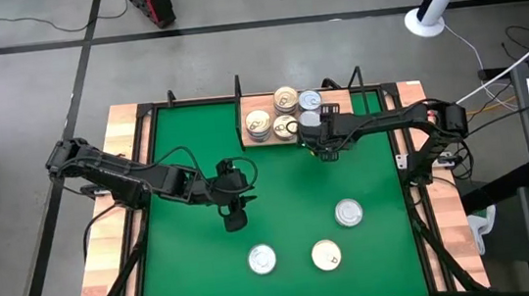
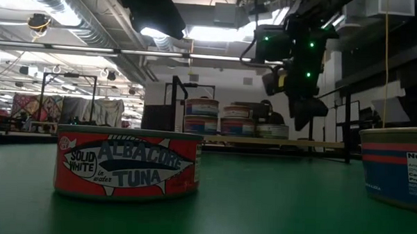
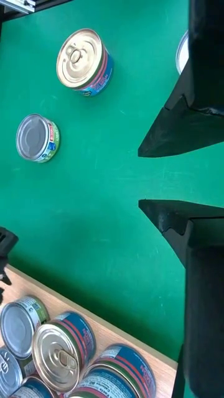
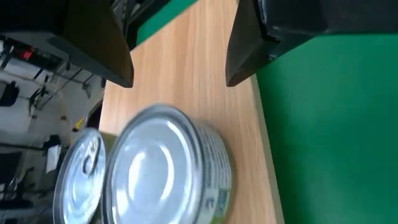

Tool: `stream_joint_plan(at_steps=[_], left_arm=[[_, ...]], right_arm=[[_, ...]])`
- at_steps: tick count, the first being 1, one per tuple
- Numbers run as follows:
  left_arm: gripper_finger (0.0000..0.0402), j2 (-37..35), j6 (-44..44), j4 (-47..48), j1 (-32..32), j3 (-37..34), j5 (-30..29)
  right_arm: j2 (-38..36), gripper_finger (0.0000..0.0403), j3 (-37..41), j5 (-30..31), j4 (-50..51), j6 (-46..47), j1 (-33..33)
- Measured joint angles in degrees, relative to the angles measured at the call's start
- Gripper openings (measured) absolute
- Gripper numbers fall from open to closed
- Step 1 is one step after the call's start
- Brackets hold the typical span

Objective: Stack canned seafood by type on shelf
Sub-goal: Put the red tuna can on the shelf aligned with the green tuna can

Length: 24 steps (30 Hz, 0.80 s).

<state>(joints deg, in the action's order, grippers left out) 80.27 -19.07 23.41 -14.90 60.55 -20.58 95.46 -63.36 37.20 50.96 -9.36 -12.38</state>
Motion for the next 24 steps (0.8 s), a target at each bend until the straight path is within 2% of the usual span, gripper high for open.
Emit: stream_joint_plan(at_steps=[7,12,18,24], left_arm=[[0.0115,0.0,0.0,0.0,-0.4,0.0,0.0],[0.0115,0.0,2.1,0.0,-2.4,0.0,2.2],[0.0115,0.2,3.0,-0.8,-7.1,0.0,2.7],[0.0115,3.3,5.6,-7.9,-12.8,0.0,3.9]], right_arm=[[-0.1,0.0253,-4.2,-4.4,8.0,4.7,0.0],[-0.1,0.0253,-5.0,-6.9,10.6,7.5,1.1],[-0.1,0.0253,-5.0,-6.9,11.7,7.6,6.4],[-0.1,0.0253,-5.0,-6.9,11.7,11.9,13.7]])
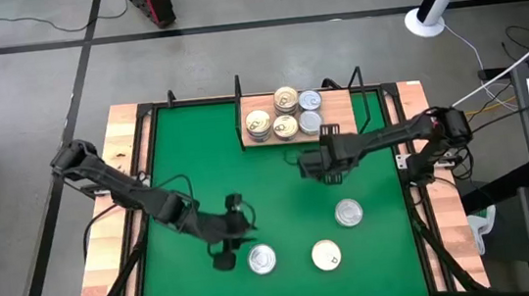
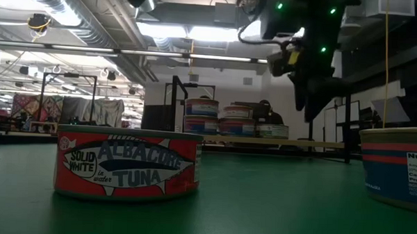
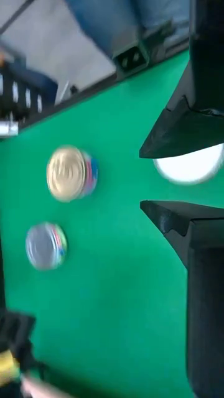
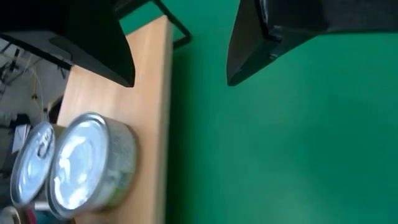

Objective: Stack canned seafood by type on shelf
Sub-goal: Put the red tuna can on the shelf aligned with the green tuna can

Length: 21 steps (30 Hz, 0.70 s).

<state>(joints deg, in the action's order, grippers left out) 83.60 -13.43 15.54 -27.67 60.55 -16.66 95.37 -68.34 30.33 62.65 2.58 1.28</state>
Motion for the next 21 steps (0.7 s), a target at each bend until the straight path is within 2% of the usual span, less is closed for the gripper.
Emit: stream_joint_plan(at_steps=[7,10,17,21], left_arm=[[0.0115,5.9,1.5,-7.4,-5.6,0.0,0.2],[0.0115,8.1,1.2,-10.5,-7.5,0.0,0.1],[0.0115,13.9,1.6,-14.9,-10.7,0.0,0.2],[0.0115,16.5,3.2,-14.5,-11.8,0.0,0.1]], right_arm=[[0.0,0.0253,0.0,-0.2,-0.8,7.7,9.4],[0.0,0.0253,0.0,-2.5,-3.8,11.0,13.2],[0.0,0.0253,0.0,-15.7,-21.1,13.7,20.4],[0.0,0.0253,0.0,-18.5,-32.4,13.7,23.7]])
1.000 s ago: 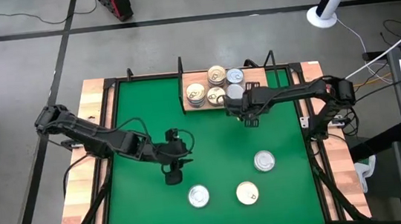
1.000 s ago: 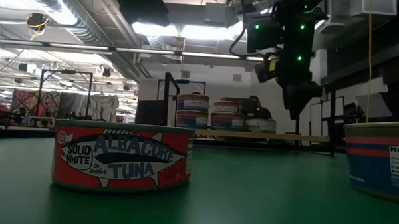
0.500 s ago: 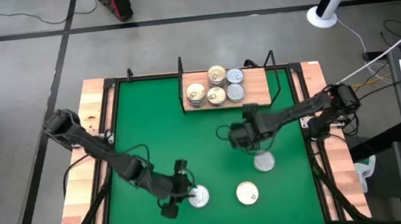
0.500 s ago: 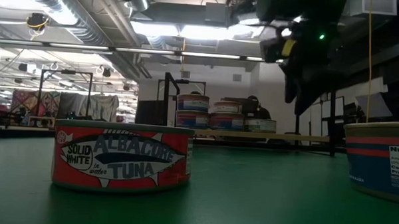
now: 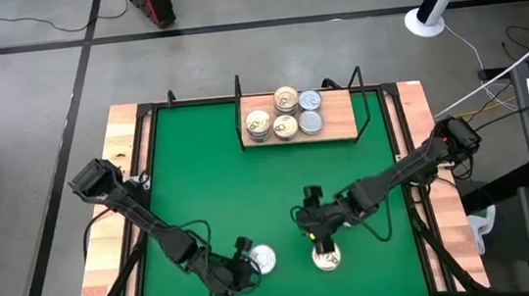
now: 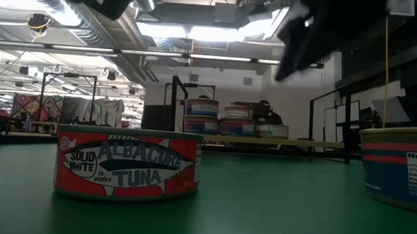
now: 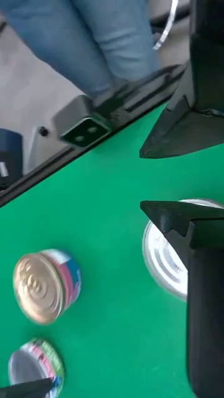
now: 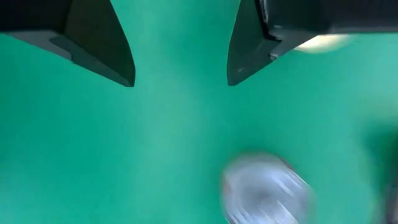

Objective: Stack canned seafood by type on shelf
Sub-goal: Put the red tuna can on the shelf aligned with the green tuna can

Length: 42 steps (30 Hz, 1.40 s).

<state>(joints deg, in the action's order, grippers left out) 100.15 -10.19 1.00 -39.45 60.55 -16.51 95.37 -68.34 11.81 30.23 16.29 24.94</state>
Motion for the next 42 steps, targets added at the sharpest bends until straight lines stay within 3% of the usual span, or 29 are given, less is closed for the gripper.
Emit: stream_joint_plan(at_steps=[9,24,33,42], left_arm=[[0.0115,4.8,8.0,1.1,-0.4,0.0,-0.2],[0.0115,6.6,9.7,9.2,-0.2,0.0,-6.0],[0.0115,6.6,10.4,10.7,-0.3,0.0,-6.4],[0.0115,6.6,15.4,11.0,-0.2,0.0,-10.8]], right_arm=[[0.0,0.0253,0.0,0.1,-12.8,-0.5,4.2],[0.1,0.0253,0.0,1.1,-12.6,-0.5,4.7],[0.1,0.0253,0.0,1.2,-12.4,-0.6,4.7],[0.1,0.0253,0.0,1.2,-12.5,-0.6,4.7]])
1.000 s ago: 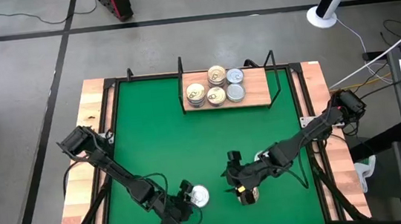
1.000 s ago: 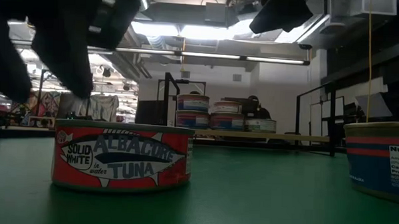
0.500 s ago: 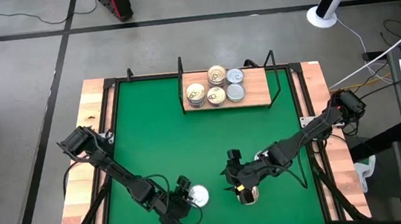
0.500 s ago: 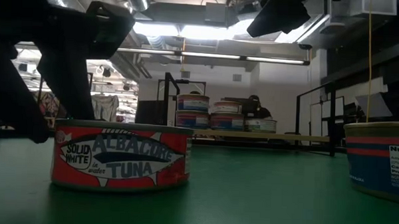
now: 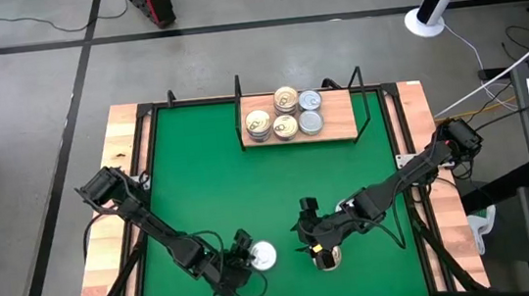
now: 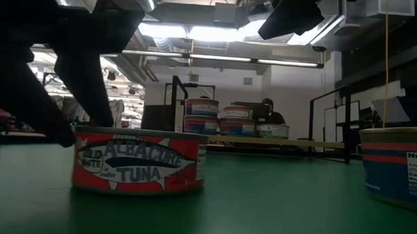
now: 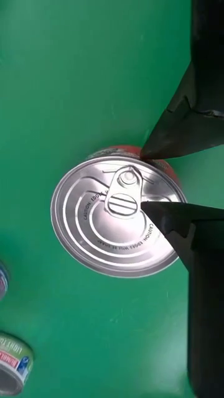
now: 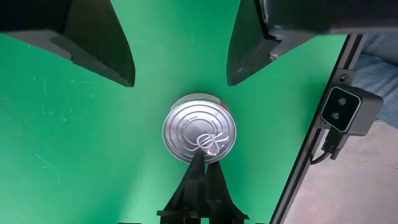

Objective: Stack canned seafood by type on shelf
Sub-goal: Put the red tuna can on the shelf aligned with the green tuna can

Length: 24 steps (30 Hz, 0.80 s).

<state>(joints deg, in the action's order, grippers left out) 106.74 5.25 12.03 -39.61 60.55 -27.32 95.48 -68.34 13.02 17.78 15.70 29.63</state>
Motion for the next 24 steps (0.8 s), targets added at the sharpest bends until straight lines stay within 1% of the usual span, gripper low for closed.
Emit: stream_joint_plan(at_steps=[10,17,24], left_arm=[[0.0115,0.0,1.8,0.1,2.7,0.0,-0.4],[0.0115,0.0,5.9,1.2,4.4,-0.1,-0.4],[0.0115,0.0,10.3,1.1,5.6,-0.1,1.2]], right_arm=[[0.0,0.0253,0.0,0.1,0.0,-2.6,0.0],[0.0,0.0253,0.0,0.0,-0.1,-2.6,0.0],[0.0,0.0253,0.0,0.0,-0.1,-2.6,0.0]])
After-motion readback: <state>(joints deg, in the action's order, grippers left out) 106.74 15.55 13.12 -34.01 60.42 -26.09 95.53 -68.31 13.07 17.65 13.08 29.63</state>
